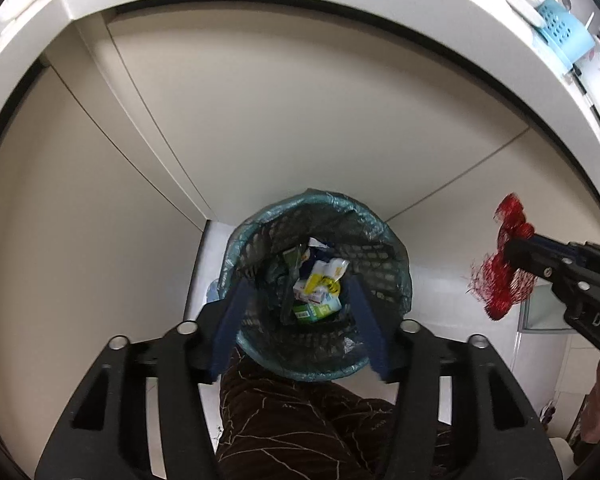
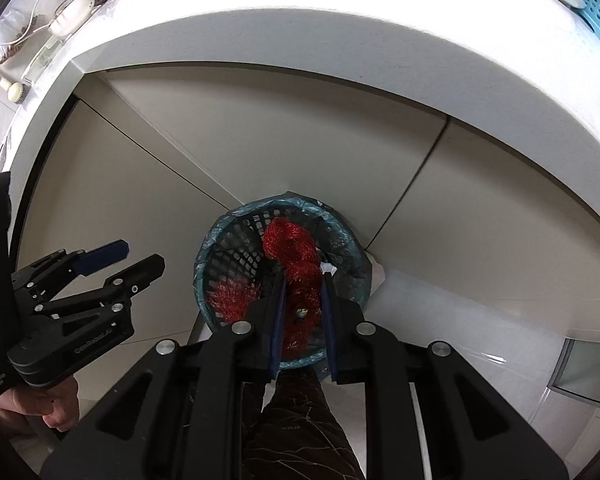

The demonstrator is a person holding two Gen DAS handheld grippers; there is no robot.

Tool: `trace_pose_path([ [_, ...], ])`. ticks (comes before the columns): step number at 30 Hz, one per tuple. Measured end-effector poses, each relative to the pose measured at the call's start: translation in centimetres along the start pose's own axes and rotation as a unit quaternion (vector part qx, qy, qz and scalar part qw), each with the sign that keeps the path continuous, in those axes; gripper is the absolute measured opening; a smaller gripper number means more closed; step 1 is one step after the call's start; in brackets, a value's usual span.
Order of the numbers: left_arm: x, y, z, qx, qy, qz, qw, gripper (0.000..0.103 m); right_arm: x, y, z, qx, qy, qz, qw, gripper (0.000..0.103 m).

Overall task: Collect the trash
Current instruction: 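Open the left gripper over the bin, dropping the yellow bag, then open the right gripper over the bin, dropping the red net, then raise both open tools back up toward the counter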

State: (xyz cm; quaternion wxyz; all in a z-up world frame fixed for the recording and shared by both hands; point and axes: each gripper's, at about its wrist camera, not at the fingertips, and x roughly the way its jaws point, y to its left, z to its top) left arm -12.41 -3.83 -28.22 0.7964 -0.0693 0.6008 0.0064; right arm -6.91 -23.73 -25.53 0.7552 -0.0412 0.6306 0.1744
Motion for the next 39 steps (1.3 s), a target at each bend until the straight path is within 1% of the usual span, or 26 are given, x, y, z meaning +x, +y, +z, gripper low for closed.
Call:
trace_pose_path([
  [2,-0.5,0.5,-0.1,-0.003,-0.008,0.001,1.0,0.068,0.2,0.3,0.1,-0.005,-0.002,0.003,1.0,0.016],
  [3,-0.7,0.6,0.0,-0.004,-0.012,0.0,0.9999,0.069,0.4,0.6,0.2,-0.01,-0.002,0.005,1.0,0.016],
  [6,-1.5,1.4,0.1,-0.01,-0.022,0.005,0.9997,0.077,0.9,1.0,0.3,-0.021,-0.004,0.01,1.0,0.017],
  [10,-2.6,2.2,0.1,-0.018,-0.036,0.016,0.9991,0.09,1.8,2.0,0.4,-0.034,0.003,0.012,0.999,0.017],
  [11,-2.8,2.4,0.1,-0.019,-0.037,0.021,0.9989,0.091,2.0,2.2,0.4,-0.037,0.006,0.011,0.999,0.017],
  [13,-2.9,3.0,0.2,-0.024,-0.036,0.019,0.9989,0.093,2.4,2.7,0.6,-0.041,0.012,0.013,0.999,0.017],
  [17,-3.1,4.2,0.2,-0.038,-0.037,0.026,0.9983,0.096,2.9,3.6,0.8,-0.054,0.018,0.013,0.998,0.017],
  [21,-3.1,4.7,0.3,-0.044,-0.034,0.025,0.9981,0.097,3.5,3.9,0.8,-0.058,0.025,0.009,0.998,0.022],
  [24,-3.3,5.0,0.4,-0.045,-0.034,0.027,0.9981,0.097,3.7,3.8,0.9,-0.057,0.029,0.006,0.998,0.022],
  [26,-3.3,5.1,0.5,-0.045,-0.035,0.027,0.998,0.097,3.9,4.2,0.8,-0.056,0.029,0.003,0.998,0.026],
  [30,-3.5,5.2,0.5,-0.045,-0.035,0.028,0.998,0.097,3.8,3.8,0.7,-0.048,0.024,0.001,0.999,0.04],
  [34,-3.3,4.9,0.6,-0.043,-0.034,0.026,0.9981,0.097,3.5,3.6,0.7,-0.045,0.021,-0.004,0.999,0.05],
  [35,-3.3,4.8,0.7,-0.041,-0.035,0.026,0.9982,0.097,3.4,3.5,0.7,-0.043,0.02,-0.004,0.999,0.051],
  [37,-3.5,4.7,0.7,-0.039,-0.036,0.024,0.9983,0.097,2.9,3.3,0.8,-0.039,0.017,-0.005,0.999,0.059],
  [39,-4.0,4.5,0.9,-0.037,-0.035,0.02,0.9985,0.097,2.0,3.1,1.1,-0.035,0.013,-0.01,0.999,0.063],
])
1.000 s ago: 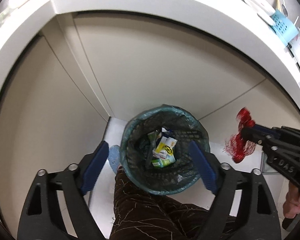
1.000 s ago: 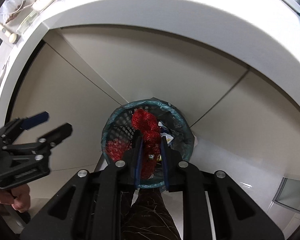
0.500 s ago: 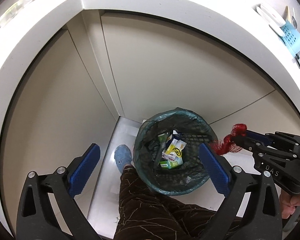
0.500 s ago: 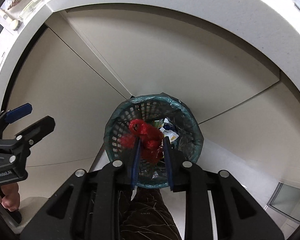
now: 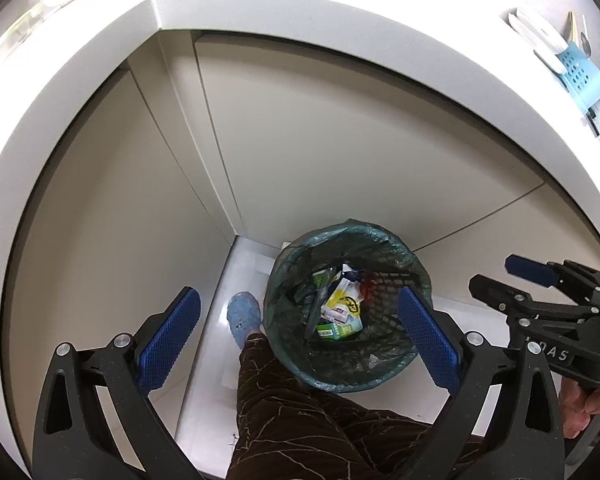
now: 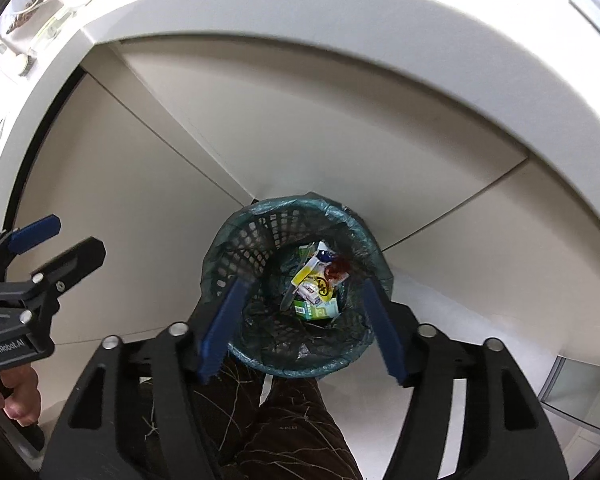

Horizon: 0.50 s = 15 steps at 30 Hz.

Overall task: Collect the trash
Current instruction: 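Raise both open tools back up toward the counter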

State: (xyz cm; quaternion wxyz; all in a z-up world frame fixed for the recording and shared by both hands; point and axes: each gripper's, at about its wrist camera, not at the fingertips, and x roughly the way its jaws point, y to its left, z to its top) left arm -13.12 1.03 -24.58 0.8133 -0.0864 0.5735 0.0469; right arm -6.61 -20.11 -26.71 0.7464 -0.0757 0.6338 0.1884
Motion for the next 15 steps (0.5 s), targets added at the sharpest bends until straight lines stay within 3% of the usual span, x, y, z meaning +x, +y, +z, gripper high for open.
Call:
trace_pose_path([
  [7,-3.4,-0.9,1.4,0.011,-0.024,-0.004,0.9996,0.097,-5.5,-1.0,1.3,0.014,-0.044,-0.018,0.999,0.085],
  [15,-7.2,-1.4,4.3,0.009,-0.046,-0.019,0.9987,0.097,-11.3,-2.9,2.9,0.051,-0.104,-0.042,0.992,0.095],
])
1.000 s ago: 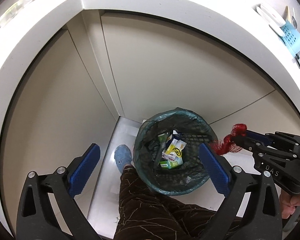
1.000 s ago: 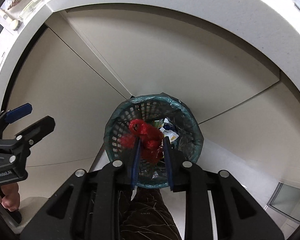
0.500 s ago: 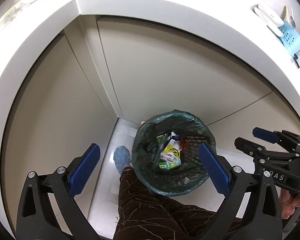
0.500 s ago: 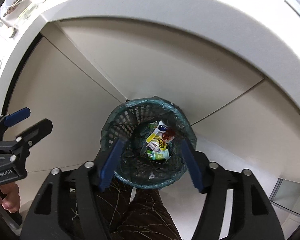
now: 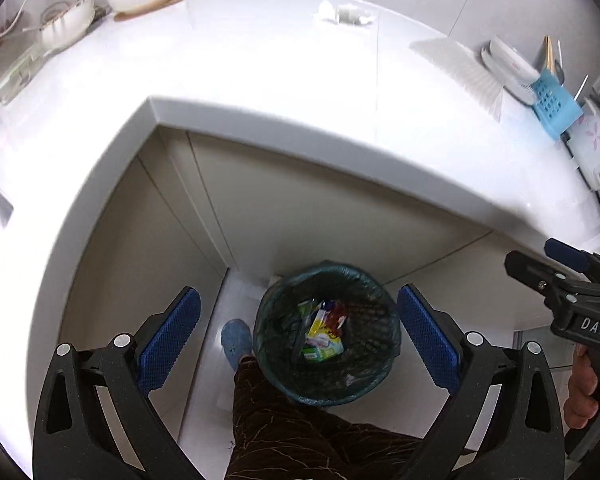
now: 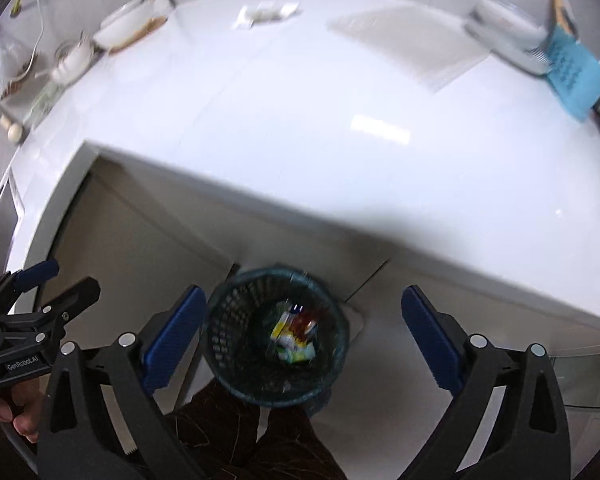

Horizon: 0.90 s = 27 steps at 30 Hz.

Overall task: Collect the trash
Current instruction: 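Raise both open tools back up toward the counter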

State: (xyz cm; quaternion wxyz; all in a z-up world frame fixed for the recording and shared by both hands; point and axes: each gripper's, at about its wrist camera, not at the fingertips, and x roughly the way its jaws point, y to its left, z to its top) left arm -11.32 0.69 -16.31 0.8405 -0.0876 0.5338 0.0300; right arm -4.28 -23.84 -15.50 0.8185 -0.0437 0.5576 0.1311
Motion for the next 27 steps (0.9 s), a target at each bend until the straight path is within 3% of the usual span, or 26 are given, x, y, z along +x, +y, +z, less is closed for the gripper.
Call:
trace_pose_path([
  [14,-3.1,-2.3,5.6,0.021,-0.036,-0.012,0.9991,0.097,-5.4,-2.0,5.1,0.027,-0.051,-0.03,0.998,0.095],
  [27,-5.3,-2.8,10.9,0.02,-0.043,-0.007,0.9988,0.097,-6.9,-3.5,9.8,0.058,-0.069,-0.033,0.995,0.095],
])
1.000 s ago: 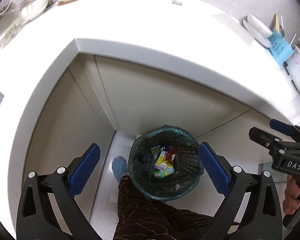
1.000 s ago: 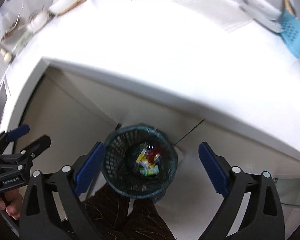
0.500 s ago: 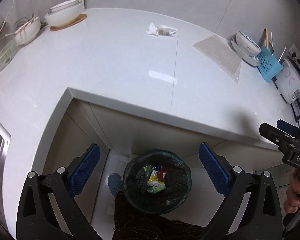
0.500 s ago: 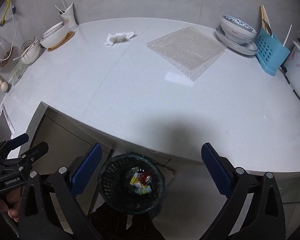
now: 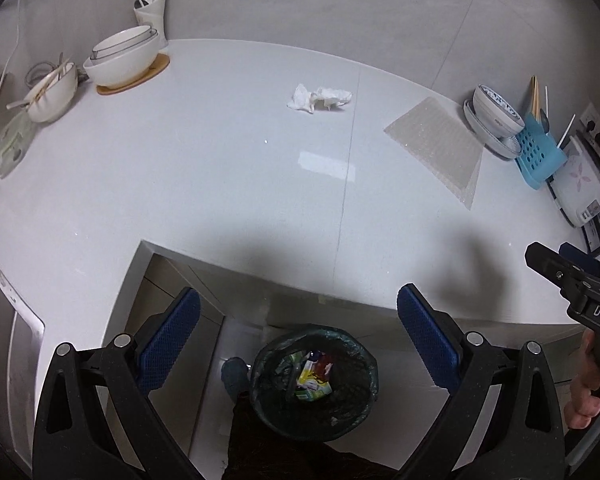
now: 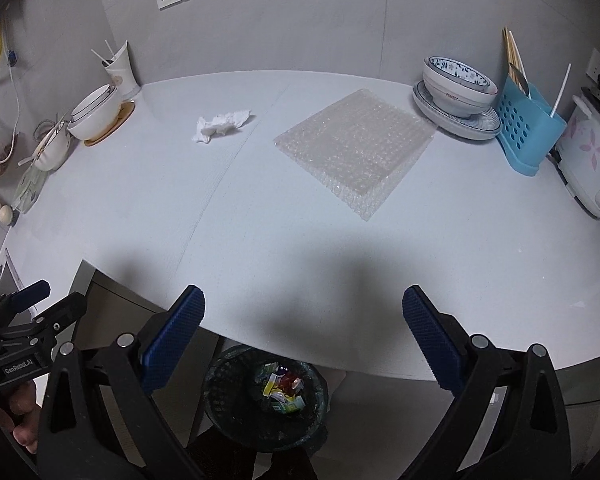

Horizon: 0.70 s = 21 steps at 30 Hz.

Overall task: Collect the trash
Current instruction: 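Raise both open tools back up toward the counter, then grasp the white tissue with the left gripper while the right gripper grasps the bubble wrap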

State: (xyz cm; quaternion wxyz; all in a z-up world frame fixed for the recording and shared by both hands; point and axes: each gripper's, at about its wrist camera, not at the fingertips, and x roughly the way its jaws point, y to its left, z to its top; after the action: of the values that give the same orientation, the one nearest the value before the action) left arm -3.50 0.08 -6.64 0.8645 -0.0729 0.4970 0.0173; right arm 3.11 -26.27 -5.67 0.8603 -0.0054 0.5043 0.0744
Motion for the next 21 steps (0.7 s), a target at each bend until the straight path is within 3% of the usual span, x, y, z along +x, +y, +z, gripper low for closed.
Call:
trace_pose_path([
  [10,1.3,-0.3,6.2,0.032,-0.005,-0.023,0.9992,0.097,2.1,-0.3,4.4,0.039,0.0,-0.025,0.999,0.095],
  [21,5.3,-0.4,11.7,0.05,0.008,-0.033,0.9982,0.096,4.4,-1.9,9.3,0.064,0.006,-0.06,0.996,0.095],
])
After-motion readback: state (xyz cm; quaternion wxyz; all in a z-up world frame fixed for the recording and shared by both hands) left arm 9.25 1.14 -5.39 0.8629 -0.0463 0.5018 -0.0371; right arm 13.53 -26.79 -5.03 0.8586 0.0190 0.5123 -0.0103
